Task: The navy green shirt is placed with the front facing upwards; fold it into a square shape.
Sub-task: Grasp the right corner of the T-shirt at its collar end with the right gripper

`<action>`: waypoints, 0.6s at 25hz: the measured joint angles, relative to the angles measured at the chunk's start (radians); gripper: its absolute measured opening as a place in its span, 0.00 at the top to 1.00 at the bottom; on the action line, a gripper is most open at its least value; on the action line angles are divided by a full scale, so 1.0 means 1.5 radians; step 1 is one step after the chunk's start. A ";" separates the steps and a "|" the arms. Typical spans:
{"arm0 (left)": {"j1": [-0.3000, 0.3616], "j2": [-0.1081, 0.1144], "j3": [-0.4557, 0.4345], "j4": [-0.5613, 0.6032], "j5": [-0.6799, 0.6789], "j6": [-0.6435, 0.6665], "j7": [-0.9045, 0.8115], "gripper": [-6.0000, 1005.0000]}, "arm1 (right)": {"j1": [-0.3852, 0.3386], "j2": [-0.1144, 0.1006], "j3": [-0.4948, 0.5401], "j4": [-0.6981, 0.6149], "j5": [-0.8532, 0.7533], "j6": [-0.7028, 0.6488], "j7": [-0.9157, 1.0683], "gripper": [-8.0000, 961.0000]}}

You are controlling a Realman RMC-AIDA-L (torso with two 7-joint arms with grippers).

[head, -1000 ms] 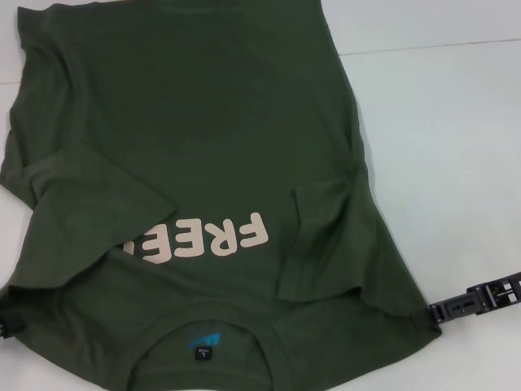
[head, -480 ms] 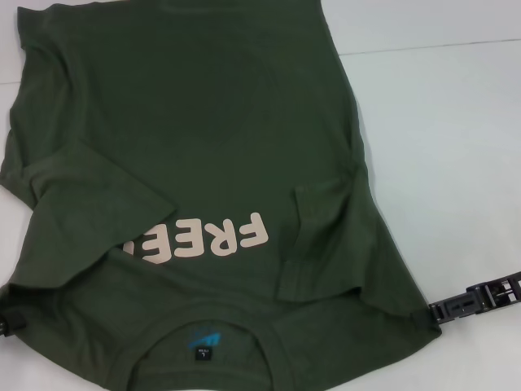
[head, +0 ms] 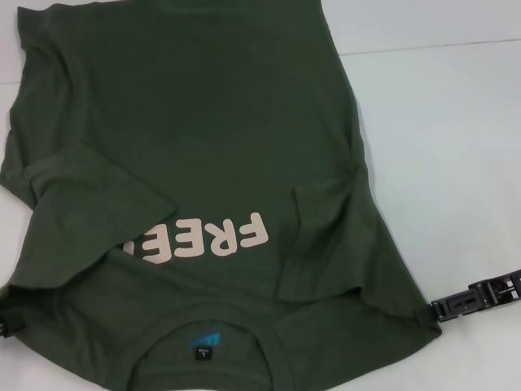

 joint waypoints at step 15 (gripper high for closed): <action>0.000 0.000 0.000 0.000 0.000 -0.002 0.000 0.97 | 0.010 0.004 -0.006 0.018 0.000 0.005 0.005 0.11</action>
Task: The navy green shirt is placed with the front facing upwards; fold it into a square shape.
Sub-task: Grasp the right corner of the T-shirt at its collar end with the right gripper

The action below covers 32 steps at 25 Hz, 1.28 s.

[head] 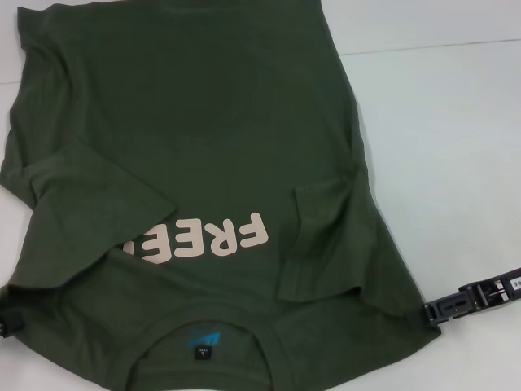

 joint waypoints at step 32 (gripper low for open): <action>-0.004 0.000 0.000 0.000 0.000 0.004 0.002 0.97 | 0.020 0.004 -0.007 0.028 0.003 0.005 -0.006 0.11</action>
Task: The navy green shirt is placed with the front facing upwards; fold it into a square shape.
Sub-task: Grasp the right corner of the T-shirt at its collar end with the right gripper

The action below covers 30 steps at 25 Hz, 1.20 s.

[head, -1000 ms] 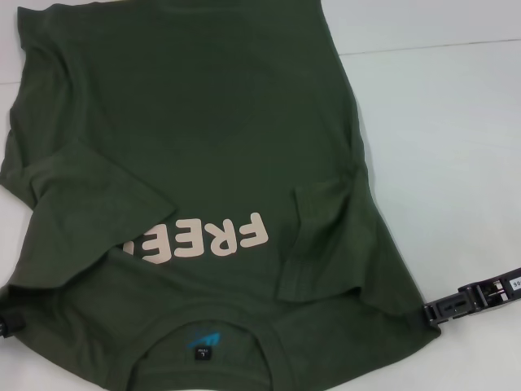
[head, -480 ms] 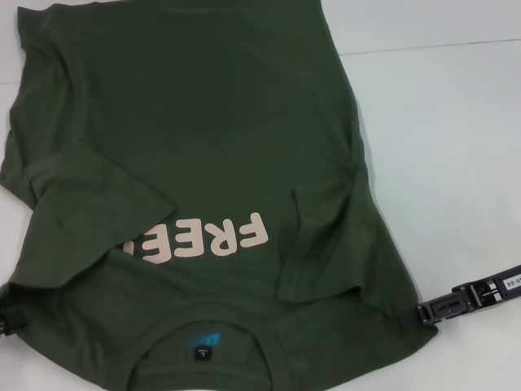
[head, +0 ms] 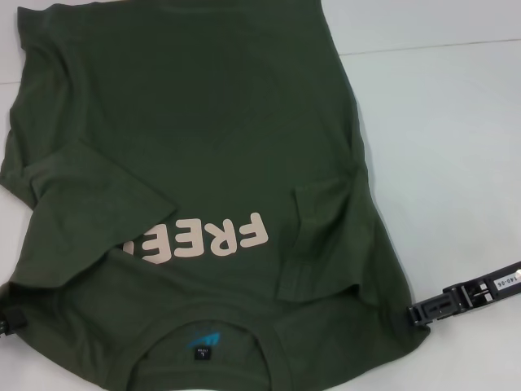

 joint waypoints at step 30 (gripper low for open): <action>-0.002 0.000 0.000 0.000 0.000 -0.002 -0.005 0.97 | -0.006 -0.021 -0.001 -0.002 -0.001 0.007 0.027 0.11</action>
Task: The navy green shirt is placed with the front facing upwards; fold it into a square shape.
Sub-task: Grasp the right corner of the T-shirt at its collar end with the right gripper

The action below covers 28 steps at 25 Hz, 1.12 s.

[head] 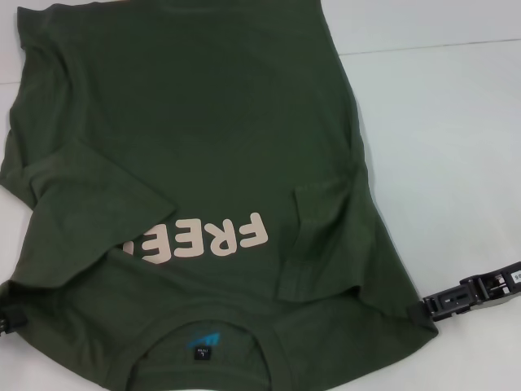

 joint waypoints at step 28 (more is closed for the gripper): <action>0.001 0.000 0.000 0.000 0.000 0.002 0.004 0.97 | 0.008 0.015 -0.022 0.005 0.002 0.007 0.009 0.11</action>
